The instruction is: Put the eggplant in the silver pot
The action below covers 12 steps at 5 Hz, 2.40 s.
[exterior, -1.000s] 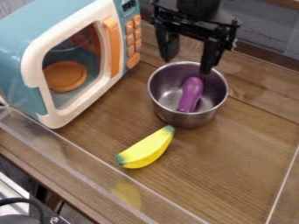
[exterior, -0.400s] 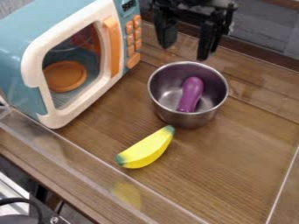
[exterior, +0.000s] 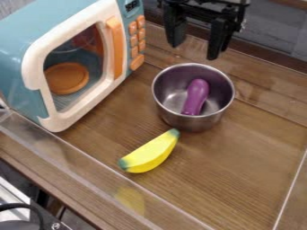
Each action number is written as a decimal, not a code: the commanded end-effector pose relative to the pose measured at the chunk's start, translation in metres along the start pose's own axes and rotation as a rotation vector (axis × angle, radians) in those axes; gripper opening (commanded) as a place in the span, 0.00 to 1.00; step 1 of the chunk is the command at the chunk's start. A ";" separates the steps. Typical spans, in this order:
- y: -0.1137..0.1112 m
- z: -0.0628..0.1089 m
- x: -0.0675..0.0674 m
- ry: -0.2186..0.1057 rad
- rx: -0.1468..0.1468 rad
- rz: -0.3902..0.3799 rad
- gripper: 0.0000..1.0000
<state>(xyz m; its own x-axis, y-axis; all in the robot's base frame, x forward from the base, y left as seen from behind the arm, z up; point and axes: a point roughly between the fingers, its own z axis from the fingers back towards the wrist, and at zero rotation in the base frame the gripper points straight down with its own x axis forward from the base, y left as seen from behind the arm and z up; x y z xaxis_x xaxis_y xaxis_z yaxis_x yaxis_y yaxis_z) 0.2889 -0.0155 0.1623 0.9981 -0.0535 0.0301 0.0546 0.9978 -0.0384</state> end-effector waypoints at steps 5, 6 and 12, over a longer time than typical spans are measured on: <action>-0.029 0.008 0.011 0.009 -0.024 -0.202 1.00; -0.011 -0.003 -0.002 0.012 -0.019 -0.207 1.00; 0.000 0.008 -0.010 -0.015 -0.024 -0.214 1.00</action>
<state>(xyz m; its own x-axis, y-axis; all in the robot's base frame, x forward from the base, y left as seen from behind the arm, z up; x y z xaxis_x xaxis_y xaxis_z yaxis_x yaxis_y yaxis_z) 0.2750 -0.0153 0.1578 0.9655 -0.2603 0.0117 0.2605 0.9634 -0.0638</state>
